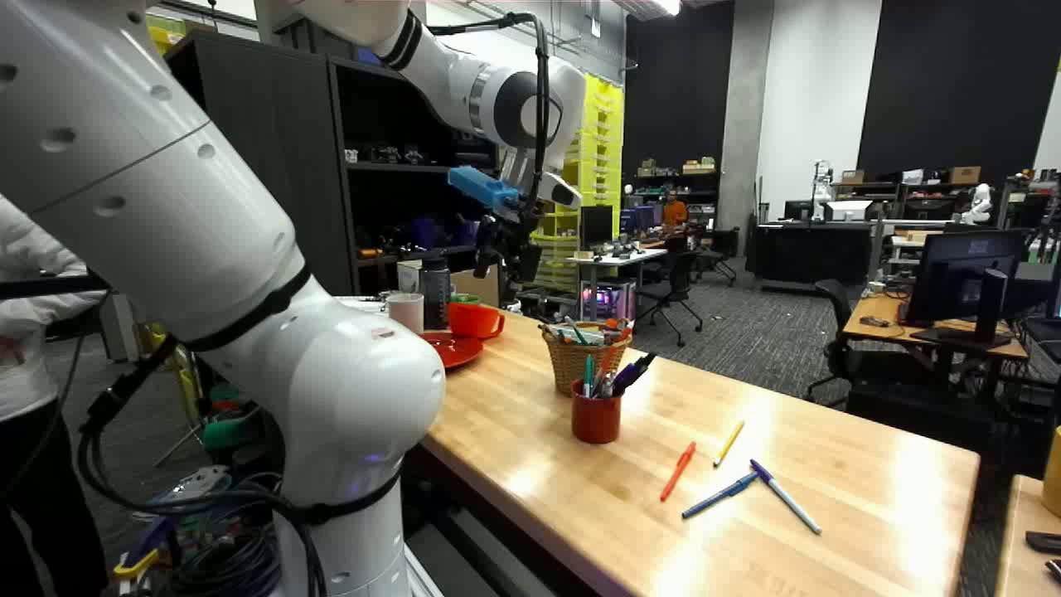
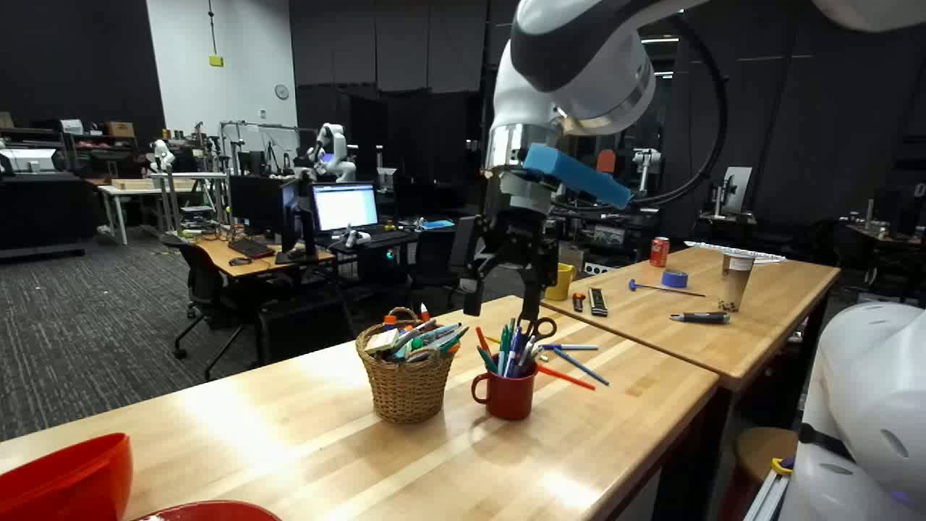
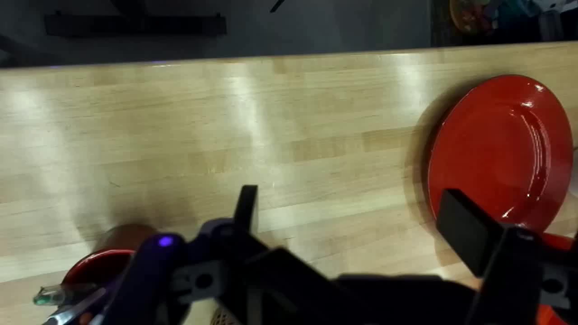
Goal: Move one pen from the cup to the table
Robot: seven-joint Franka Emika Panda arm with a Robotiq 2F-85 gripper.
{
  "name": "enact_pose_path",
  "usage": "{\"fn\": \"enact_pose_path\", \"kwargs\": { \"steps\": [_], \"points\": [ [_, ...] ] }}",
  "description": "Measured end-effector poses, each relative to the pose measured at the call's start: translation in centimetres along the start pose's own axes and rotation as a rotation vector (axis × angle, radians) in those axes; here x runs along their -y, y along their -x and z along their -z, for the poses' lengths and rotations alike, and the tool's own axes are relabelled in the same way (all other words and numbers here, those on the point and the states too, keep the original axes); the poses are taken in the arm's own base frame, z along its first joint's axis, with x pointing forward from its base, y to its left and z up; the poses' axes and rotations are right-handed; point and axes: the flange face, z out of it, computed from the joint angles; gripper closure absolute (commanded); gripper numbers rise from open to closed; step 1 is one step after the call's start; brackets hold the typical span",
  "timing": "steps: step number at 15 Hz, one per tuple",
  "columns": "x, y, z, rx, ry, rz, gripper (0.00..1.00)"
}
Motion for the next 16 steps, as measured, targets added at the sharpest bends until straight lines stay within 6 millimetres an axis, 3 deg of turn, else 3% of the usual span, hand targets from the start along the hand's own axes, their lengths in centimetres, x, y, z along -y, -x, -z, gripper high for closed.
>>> {"fn": "enact_pose_path", "kwargs": {
  "steps": [7,16],
  "points": [
    [-0.4,-0.4,0.0,0.004,-0.001,-0.010,0.00],
    [-2.8,-5.5,1.6,0.005,0.157,0.049,0.00]
  ]
}}
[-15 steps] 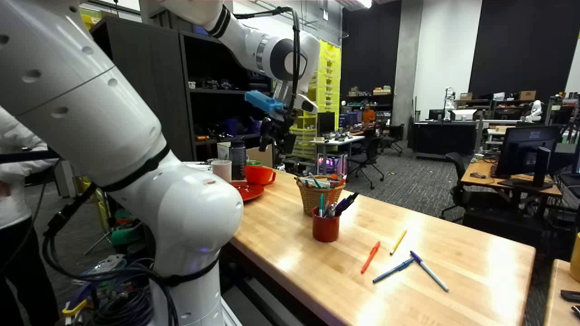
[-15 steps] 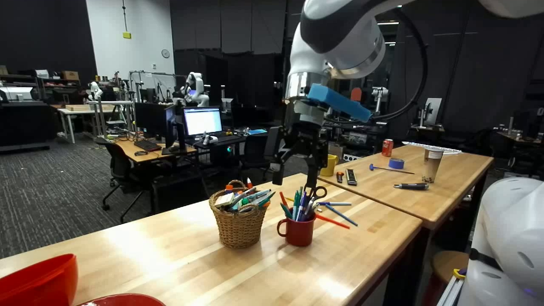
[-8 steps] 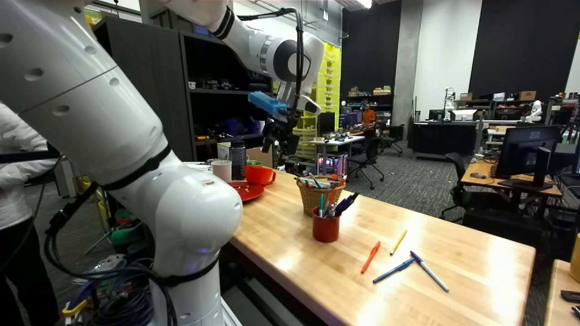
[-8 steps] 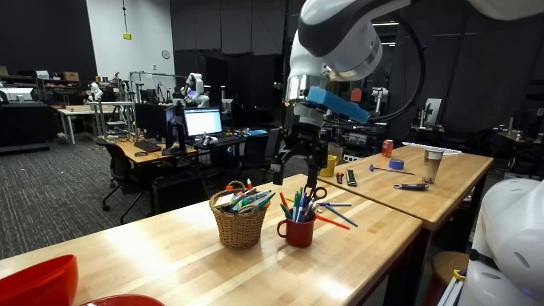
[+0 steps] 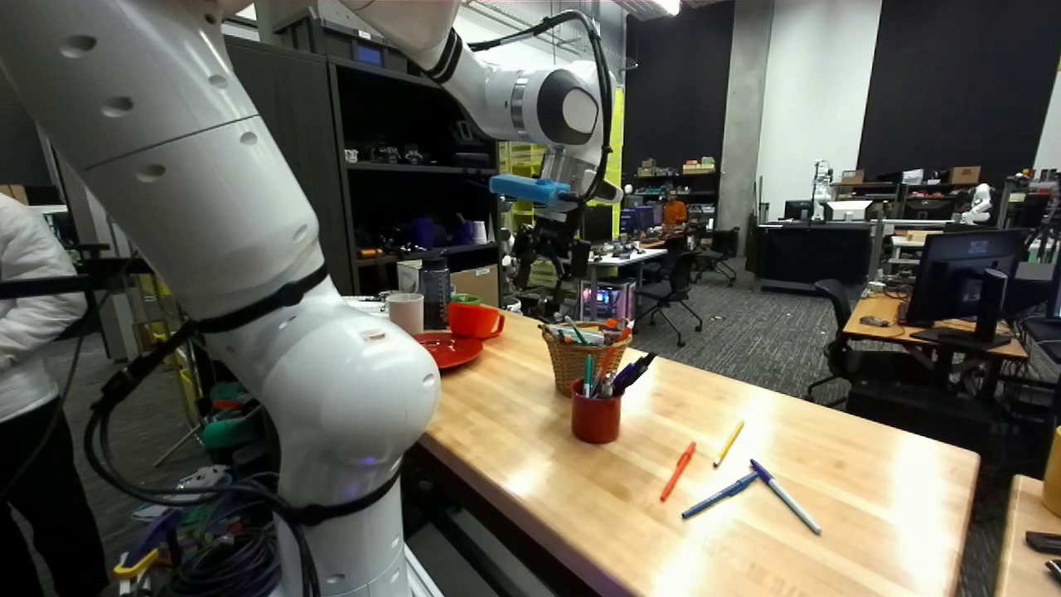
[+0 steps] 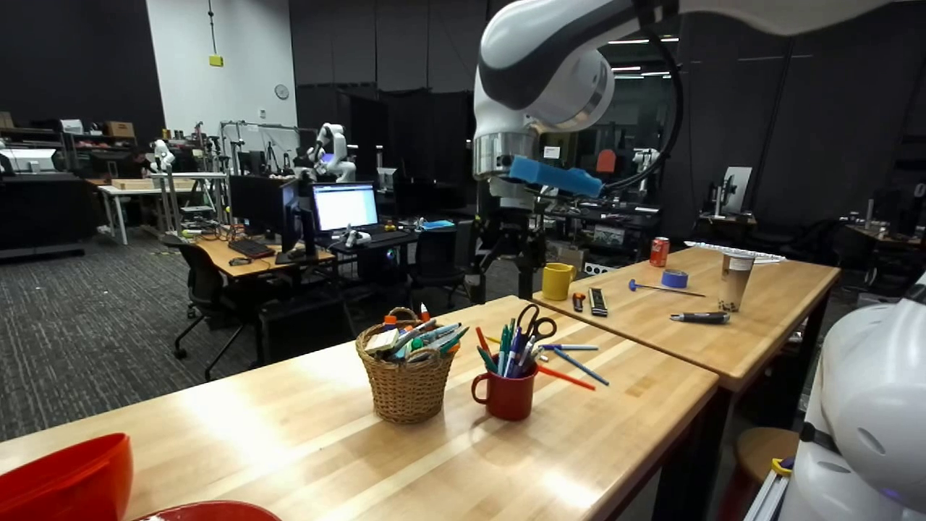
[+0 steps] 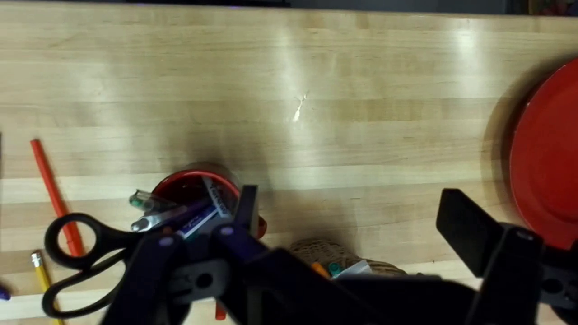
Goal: Move one pen from the cup to the table
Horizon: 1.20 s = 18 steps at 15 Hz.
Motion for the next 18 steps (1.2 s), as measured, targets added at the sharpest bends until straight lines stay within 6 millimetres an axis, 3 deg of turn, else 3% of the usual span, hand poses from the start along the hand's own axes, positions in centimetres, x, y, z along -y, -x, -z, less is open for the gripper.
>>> {"fn": "enact_pose_path", "kwargs": {
  "steps": [9,18],
  "points": [
    [-3.1,-5.1,-0.7,0.058,0.059,0.167,0.00],
    [-3.1,-5.6,-1.4,0.069,0.064,0.171,0.00]
  ]
}}
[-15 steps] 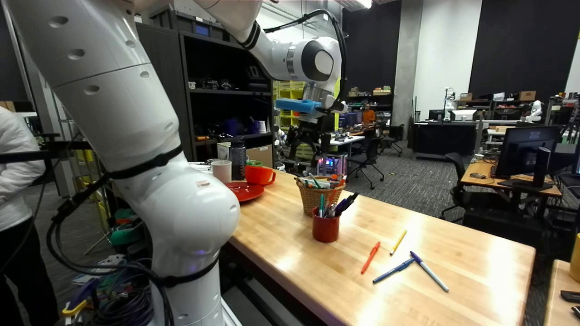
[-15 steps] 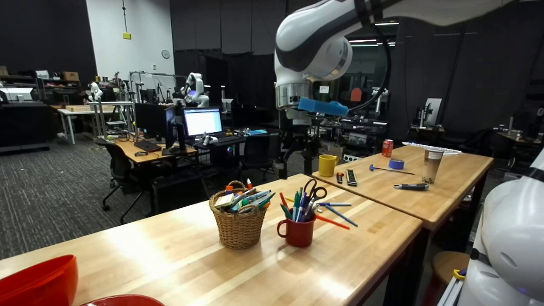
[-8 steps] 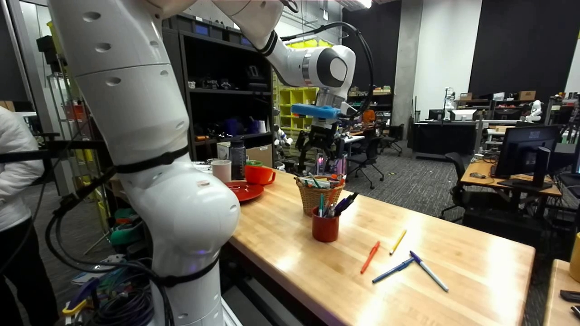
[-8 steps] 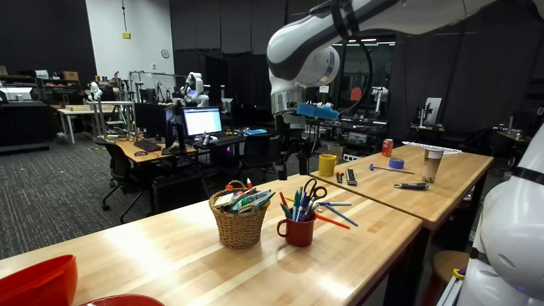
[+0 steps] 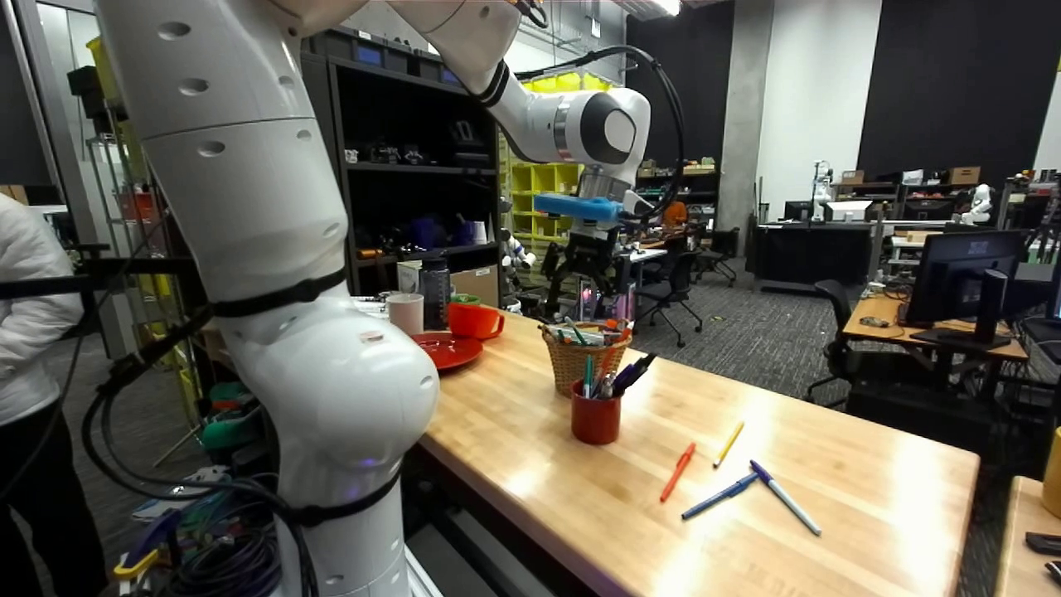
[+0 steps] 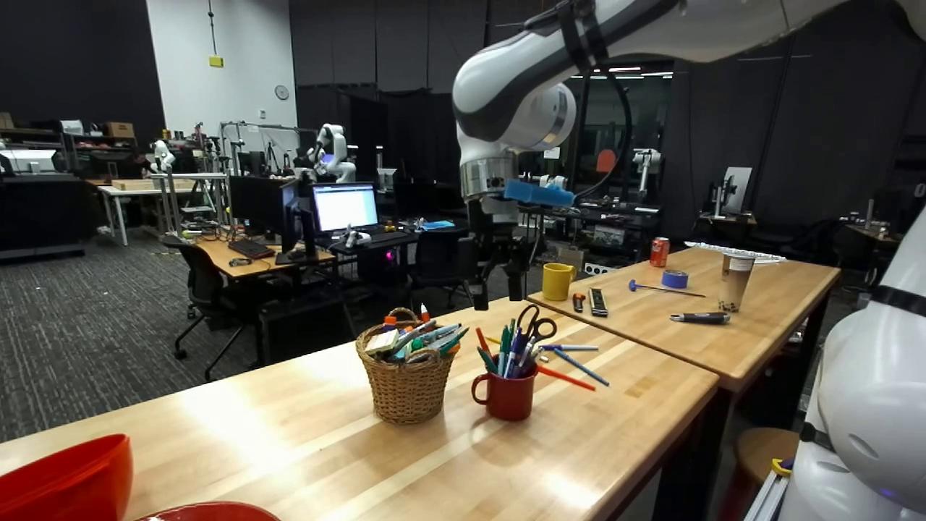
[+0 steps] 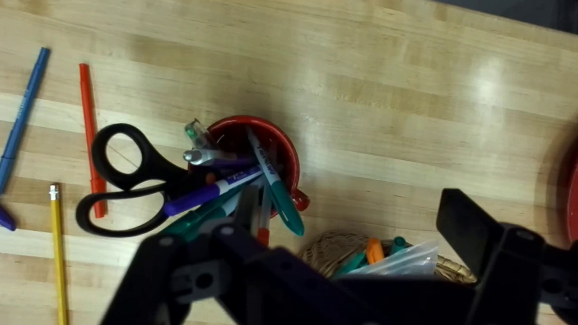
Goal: Move one pen from the cup to the table
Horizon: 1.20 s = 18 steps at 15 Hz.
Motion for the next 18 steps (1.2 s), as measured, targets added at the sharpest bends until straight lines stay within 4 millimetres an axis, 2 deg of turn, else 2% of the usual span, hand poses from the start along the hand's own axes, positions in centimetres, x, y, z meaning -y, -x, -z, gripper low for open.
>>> {"fn": "enact_pose_path", "kwargs": {
  "steps": [9,18],
  "points": [
    [-1.3,-3.3,-2.4,0.061,0.053,0.055,0.00],
    [-2.7,-6.0,-3.2,0.097,0.035,0.124,0.00]
  ]
}}
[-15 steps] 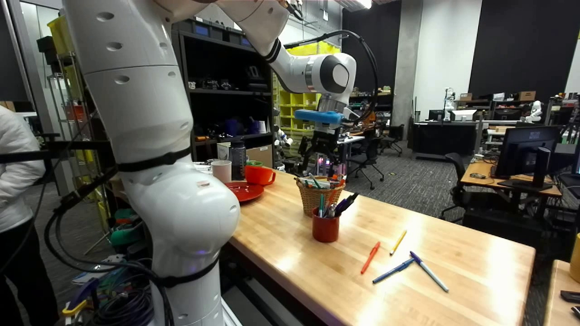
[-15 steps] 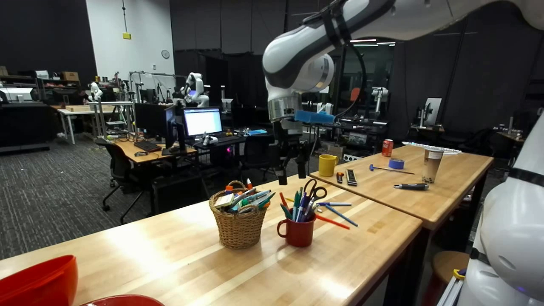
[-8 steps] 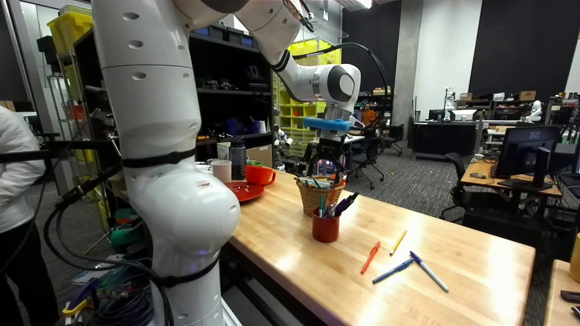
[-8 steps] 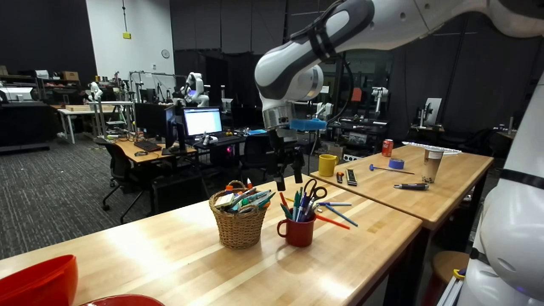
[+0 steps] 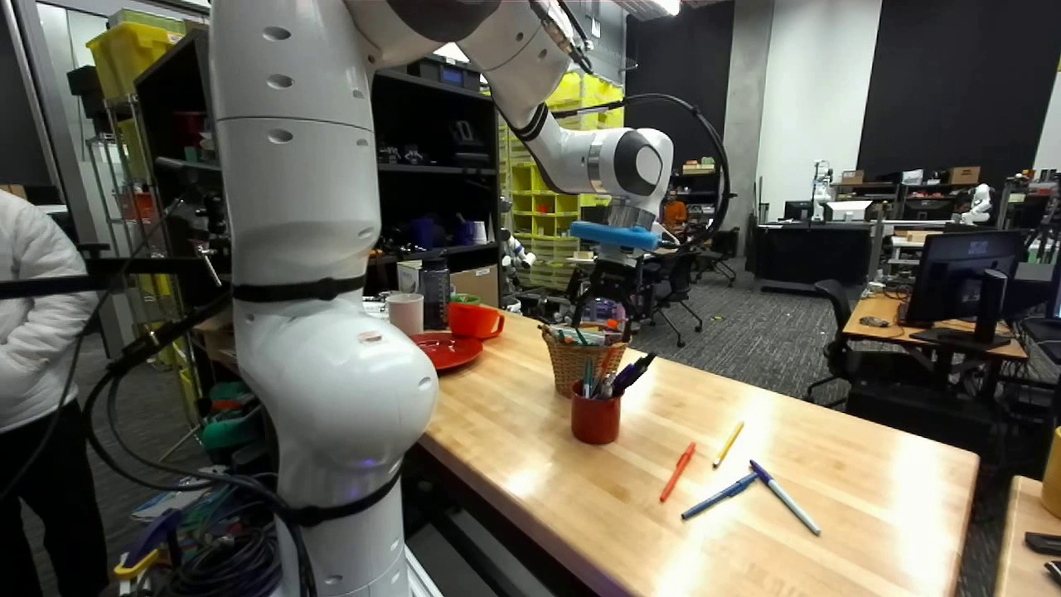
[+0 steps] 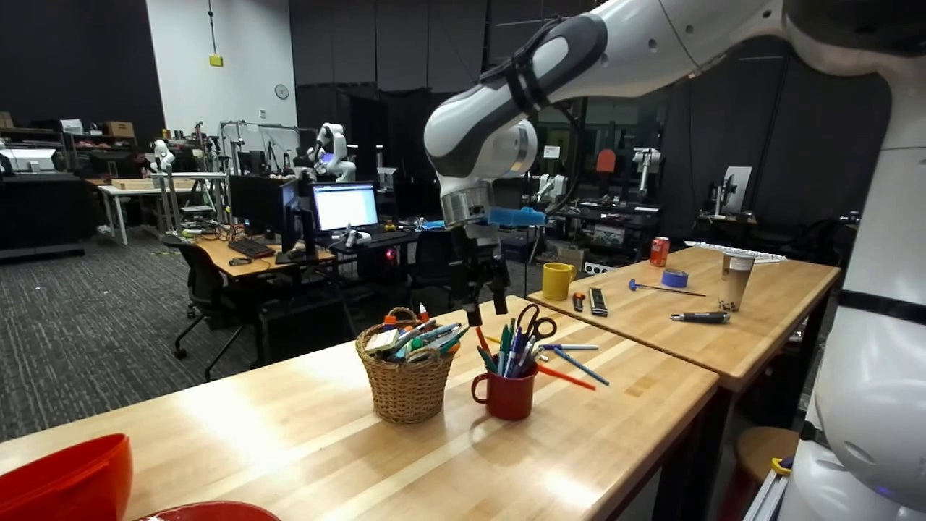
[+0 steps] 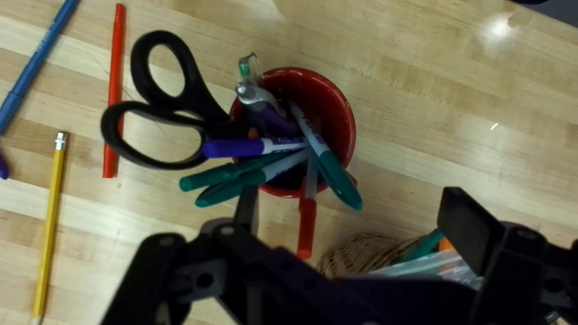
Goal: Move one pen from the cup to the table
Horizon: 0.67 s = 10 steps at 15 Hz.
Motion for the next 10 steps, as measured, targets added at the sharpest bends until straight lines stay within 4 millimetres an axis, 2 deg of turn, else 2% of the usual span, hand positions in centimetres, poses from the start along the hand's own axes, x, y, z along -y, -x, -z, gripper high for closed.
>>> {"fn": "enact_pose_path", "kwargs": {
  "steps": [6,10],
  "points": [
    [-1.2,-1.1,0.0,0.015,-0.011,0.086,0.00],
    [-2.3,-1.0,0.1,0.010,-0.018,0.157,0.00]
  ]
}}
